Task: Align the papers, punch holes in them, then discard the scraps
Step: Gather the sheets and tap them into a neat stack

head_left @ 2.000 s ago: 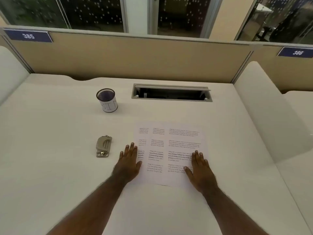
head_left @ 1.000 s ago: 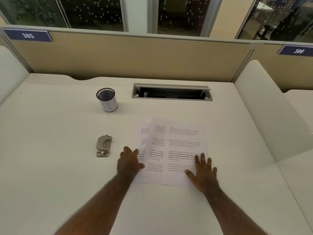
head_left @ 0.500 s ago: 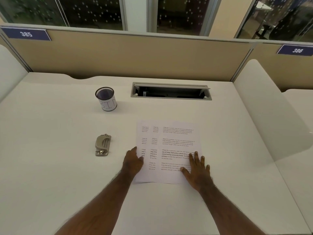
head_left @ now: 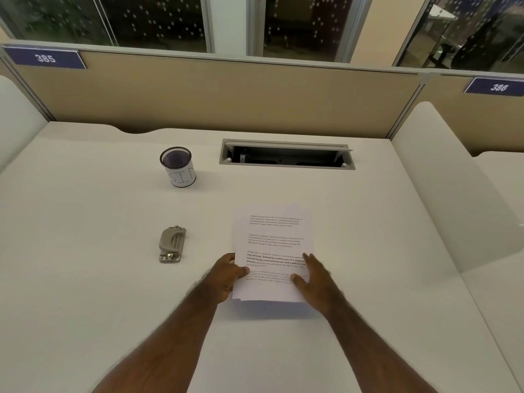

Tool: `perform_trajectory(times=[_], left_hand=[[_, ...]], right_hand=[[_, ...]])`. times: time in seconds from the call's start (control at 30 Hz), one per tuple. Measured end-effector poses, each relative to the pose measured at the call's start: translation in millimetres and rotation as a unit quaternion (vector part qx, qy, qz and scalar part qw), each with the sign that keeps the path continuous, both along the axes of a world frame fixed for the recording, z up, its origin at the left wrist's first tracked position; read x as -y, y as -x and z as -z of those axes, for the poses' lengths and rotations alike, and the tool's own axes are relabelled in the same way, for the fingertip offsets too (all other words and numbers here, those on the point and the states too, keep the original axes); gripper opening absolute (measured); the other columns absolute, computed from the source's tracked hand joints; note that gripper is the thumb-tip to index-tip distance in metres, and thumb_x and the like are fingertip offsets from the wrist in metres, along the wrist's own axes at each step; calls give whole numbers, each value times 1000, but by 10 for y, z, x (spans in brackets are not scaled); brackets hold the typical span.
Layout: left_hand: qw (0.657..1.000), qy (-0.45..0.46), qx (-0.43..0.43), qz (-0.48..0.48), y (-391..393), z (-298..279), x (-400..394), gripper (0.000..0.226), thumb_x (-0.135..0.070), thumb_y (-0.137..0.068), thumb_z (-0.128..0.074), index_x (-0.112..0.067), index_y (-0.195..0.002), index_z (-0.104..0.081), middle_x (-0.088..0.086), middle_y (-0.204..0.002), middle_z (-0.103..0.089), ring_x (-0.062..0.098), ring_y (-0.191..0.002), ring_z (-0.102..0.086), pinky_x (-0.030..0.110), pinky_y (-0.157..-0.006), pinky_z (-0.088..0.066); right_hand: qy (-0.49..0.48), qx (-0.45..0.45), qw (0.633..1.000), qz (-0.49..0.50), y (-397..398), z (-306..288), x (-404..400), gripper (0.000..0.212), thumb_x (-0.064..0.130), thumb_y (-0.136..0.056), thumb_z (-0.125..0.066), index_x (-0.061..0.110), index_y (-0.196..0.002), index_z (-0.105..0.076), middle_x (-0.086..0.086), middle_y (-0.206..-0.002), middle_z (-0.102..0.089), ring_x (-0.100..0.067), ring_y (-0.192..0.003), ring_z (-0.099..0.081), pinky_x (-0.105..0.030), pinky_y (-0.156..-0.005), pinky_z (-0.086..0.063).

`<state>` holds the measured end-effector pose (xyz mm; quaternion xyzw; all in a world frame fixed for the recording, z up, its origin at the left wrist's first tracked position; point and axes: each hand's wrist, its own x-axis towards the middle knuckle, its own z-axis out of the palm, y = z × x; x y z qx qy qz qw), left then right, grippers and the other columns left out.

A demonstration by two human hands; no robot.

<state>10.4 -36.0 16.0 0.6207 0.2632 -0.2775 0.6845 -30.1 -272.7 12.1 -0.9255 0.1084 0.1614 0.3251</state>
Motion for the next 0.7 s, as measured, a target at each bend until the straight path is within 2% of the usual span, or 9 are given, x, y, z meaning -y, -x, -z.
perform_trajectory(times=[0.07,0.13,0.23,0.3,0.37,0.47,0.57,0.63,0.7], left_hand=[[999,41,-6,20,-3,-35,-36,31,12,-86,-58,-8,-109,-61,14,-114,-68,30,-98,-68,42,-80,-57],[996,66,-5,54,-7,-45,-97,34,11,-86,-59,-8,-114,-61,14,-120,-68,32,-103,-67,46,-90,-55],[988,108,-10,111,-4,-27,-183,45,10,-85,-60,-7,-125,-58,15,-128,-66,35,-115,-64,49,-99,-51],[978,133,-11,158,0,-33,-200,48,10,-83,-61,-8,-127,-57,14,-127,-67,35,-117,-64,50,-99,-51],[971,136,-6,198,-2,-64,-199,48,8,-82,-61,-11,-126,-58,13,-126,-68,33,-116,-64,49,-97,-52],[977,128,26,171,-53,-148,-190,45,-1,-82,-65,-11,-126,-58,13,-124,-69,32,-113,-66,46,-94,-54],[982,119,101,102,-159,-352,-154,45,-9,-81,-71,-9,-125,-60,14,-121,-70,36,-112,-66,44,-87,-57],[978,127,159,47,-236,-543,-119,36,-4,-83,-68,-7,-119,-65,17,-116,-72,41,-110,-66,45,-82,-59],[966,132,221,28,-307,-788,-88,34,0,-82,-69,-4,-115,-67,20,-115,-71,42,-106,-67,50,-84,-58]], right_hand=[[-39,7,994,98,-104,-76,136,71,38,-85,-66,13,-145,-38,-11,-147,-45,-27,-134,-46,-37,-112,-35],[-138,-44,972,184,-191,-195,293,61,30,-84,-71,8,-136,-49,-9,-128,-61,-29,-112,-62,-35,-93,-49],[-370,-161,885,232,-205,-338,467,34,20,-90,-65,4,-119,-62,-12,-112,-72,-26,-91,-71,-34,-72,-57],[-429,-182,856,224,-187,-330,523,27,12,-92,-61,6,-118,-64,-13,-111,-74,-25,-89,-73,-34,-68,-60],[-416,-163,873,195,-184,-291,505,30,6,-91,-60,8,-120,-62,-11,-111,-74,-27,-96,-72,-38,-75,-60],[-363,-81,915,154,-185,-376,421,29,6,-90,-62,6,-119,-62,-12,-112,-73,-29,-96,-72,-43,-81,-59],[-364,-2,924,120,-211,-592,323,25,6,-90,-63,5,-114,-67,-14,-110,-74,-32,-97,-71,-44,-83,-59],[-356,45,927,109,-242,-767,250,21,6,-88,-65,6,-109,-70,-12,-106,-75,-32,-97,-71,-43,-85,-58],[-352,86,926,102,-276,-929,194,20,7,-86,-69,11,-106,-72,-7,-102,-76,-26,-94,-73,-38,-83,-59]])
